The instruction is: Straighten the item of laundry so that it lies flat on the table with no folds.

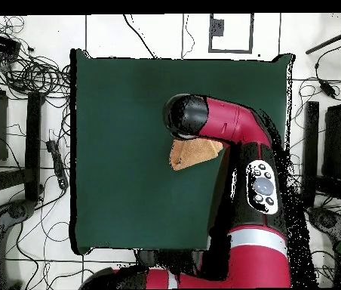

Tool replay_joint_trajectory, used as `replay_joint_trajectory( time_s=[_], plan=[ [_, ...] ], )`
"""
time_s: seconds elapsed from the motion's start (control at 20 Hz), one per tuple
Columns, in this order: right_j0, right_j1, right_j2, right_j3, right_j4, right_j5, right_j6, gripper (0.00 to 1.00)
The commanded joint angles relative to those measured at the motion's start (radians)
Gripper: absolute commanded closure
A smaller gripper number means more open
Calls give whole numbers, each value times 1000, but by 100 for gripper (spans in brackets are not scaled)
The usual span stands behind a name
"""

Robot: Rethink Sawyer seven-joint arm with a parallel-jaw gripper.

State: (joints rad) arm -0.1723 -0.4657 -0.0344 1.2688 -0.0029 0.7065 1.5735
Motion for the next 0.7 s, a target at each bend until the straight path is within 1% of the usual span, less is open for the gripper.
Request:
replay_joint_trajectory(
  time_s=[0.05,0.25,0.45,0.6,0.7],
  plan=[
    [7,22,125,-31,-5,94,3,0],
    [-8,27,133,-36,8,70,12,0],
    [-14,32,126,-24,39,22,82,0],
    [-18,40,127,-32,41,11,83,0],
    [-16,53,116,-41,54,-1,122,0]
  ],
)
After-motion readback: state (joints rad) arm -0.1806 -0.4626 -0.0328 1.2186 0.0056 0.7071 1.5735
